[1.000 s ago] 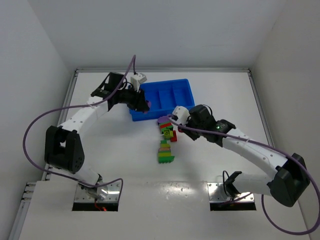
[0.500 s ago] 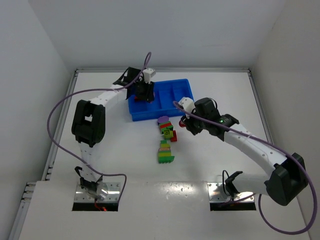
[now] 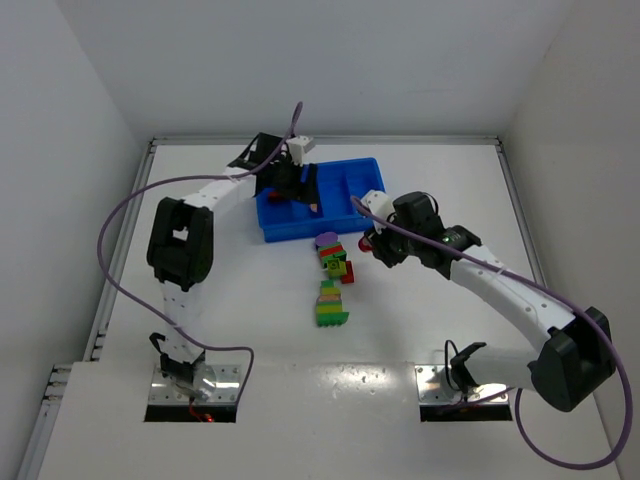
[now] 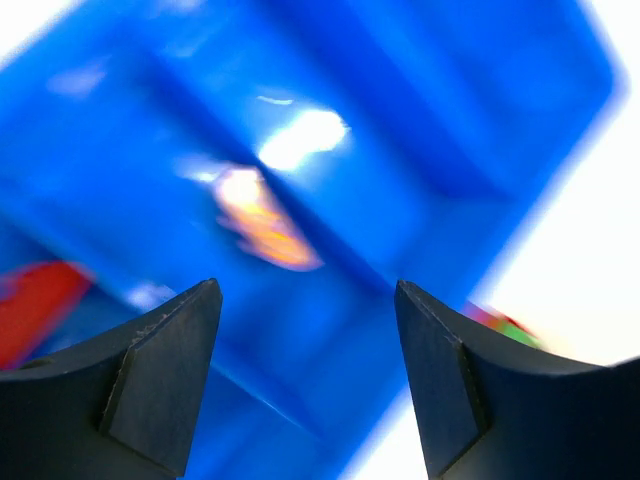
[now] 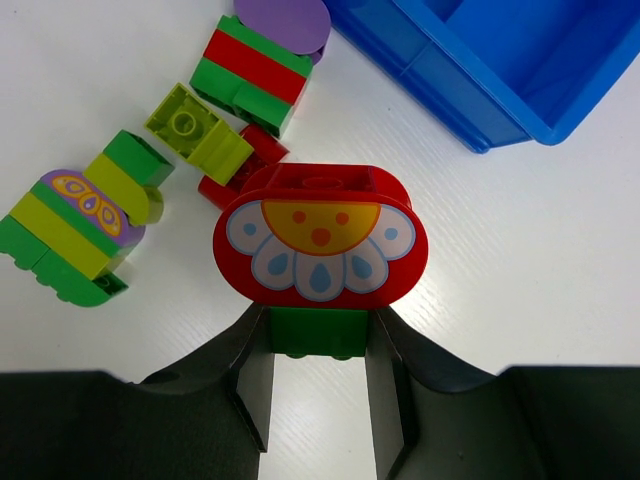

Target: Sort the legos into containers by color

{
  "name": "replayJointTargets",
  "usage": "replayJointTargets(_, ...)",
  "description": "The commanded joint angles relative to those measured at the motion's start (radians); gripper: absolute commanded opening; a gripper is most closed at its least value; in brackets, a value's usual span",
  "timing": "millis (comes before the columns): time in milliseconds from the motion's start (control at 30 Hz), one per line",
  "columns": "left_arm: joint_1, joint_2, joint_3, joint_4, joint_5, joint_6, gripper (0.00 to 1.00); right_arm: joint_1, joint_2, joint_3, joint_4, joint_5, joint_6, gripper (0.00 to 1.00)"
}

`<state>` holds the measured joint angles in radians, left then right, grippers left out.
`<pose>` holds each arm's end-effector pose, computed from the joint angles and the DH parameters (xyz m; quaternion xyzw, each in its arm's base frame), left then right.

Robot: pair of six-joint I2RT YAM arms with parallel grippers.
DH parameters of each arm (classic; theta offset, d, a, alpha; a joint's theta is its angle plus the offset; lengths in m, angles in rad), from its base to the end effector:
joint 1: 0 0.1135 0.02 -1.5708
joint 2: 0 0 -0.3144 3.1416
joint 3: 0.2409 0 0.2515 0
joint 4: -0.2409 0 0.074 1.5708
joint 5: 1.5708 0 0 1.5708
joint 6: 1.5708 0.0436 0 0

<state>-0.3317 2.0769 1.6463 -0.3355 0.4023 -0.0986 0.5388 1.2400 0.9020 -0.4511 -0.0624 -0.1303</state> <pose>0.4687 -0.1795 0.2619 0.1826 0.8864 -0.2615 0.3356 0.2140 0.1311 0.3031 -0.3147 0.8690 0.1055 0.3670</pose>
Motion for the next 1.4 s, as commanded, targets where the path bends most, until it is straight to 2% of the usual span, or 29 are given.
replayJointTargets(0, 0.034, -0.168, -0.063, 0.007, 0.326, -0.035, 0.76, -0.003, -0.002, 0.044, 0.019, -0.031, -0.005, 0.00)
replayJointTargets(100, 0.045, -0.264, -0.158, -0.004, 0.525, -0.046, 0.76, 0.018, -0.002, 0.044, 0.019, -0.059, -0.031, 0.00)
replayJointTargets(300, 0.016, -0.353, -0.284, -0.004, 0.679, -0.045, 0.76, 0.049, 0.067, 0.129, 0.029, -0.089, -0.040, 0.00)
replayJointTargets(733, -0.049, -0.385, -0.327, 0.018, 0.652, -0.064, 0.76, 0.145, 0.162, 0.230, 0.002, -0.019, -0.058, 0.00)
replayJointTargets(1367, -0.105, -0.374, -0.345, 0.027, 0.682, -0.055, 0.79, 0.204, 0.231, 0.311, -0.009, 0.029, -0.068, 0.00)
